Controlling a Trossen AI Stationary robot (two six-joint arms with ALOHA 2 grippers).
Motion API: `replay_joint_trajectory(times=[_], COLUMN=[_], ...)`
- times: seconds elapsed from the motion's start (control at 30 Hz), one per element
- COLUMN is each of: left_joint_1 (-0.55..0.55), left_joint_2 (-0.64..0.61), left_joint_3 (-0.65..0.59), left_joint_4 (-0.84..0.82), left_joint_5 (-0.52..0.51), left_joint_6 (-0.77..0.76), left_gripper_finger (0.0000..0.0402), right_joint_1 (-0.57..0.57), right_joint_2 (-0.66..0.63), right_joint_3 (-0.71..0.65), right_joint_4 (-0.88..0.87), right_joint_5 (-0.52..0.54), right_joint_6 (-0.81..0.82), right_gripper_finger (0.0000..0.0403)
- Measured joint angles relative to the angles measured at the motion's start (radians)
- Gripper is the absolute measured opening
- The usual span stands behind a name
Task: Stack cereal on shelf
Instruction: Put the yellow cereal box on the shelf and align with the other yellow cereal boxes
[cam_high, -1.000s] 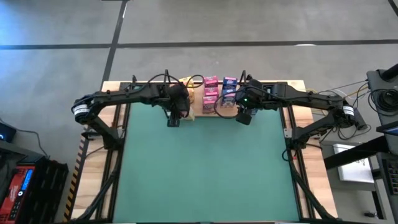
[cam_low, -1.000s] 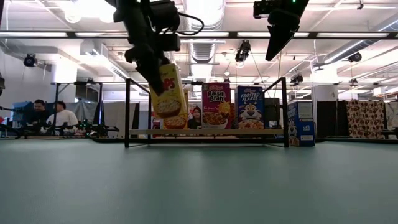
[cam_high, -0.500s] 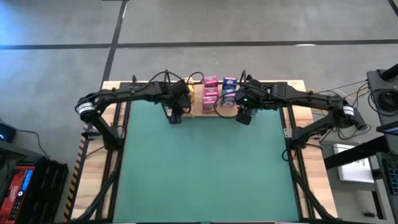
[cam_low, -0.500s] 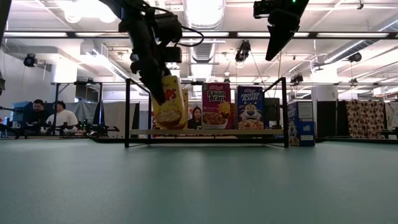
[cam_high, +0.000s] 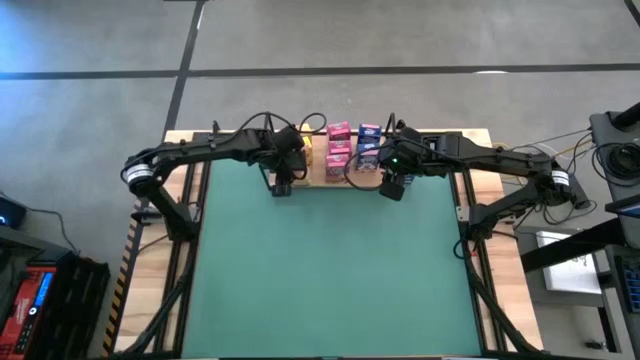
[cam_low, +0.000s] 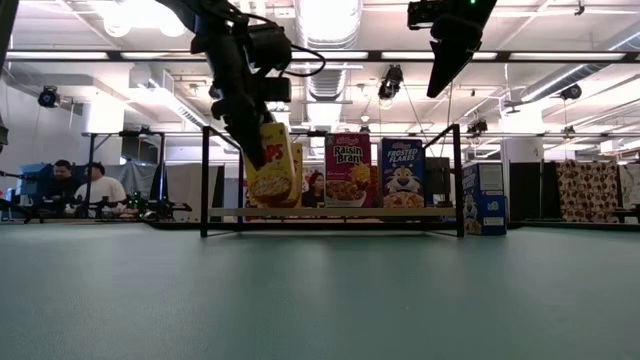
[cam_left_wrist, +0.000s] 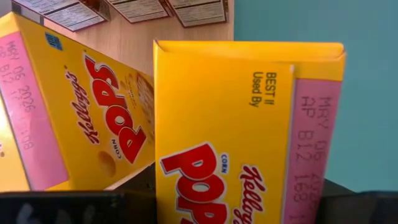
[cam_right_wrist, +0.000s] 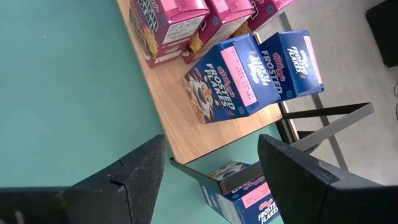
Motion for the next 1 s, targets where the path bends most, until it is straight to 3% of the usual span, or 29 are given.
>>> replay_joint_trajectory(times=[0.43,1.0], left_joint_1=[0.005,0.012], left_joint_2=[0.000,0.000], left_joint_3=[0.000,0.000], left_joint_4=[0.000,0.018], left_joint_5=[0.000,-0.028], left_joint_6=[-0.044,-0.074], left_gripper_finger=[0.0170,0.0171], right_joint_1=[0.000,0.000], right_joint_2=[0.000,0.000], right_joint_3=[0.000,0.000], right_joint_4=[0.000,0.000], right_joint_5=[0.000,0.000], right_joint_6=[-0.001,-0.002], right_gripper_finger=[0.0244,0.0244])
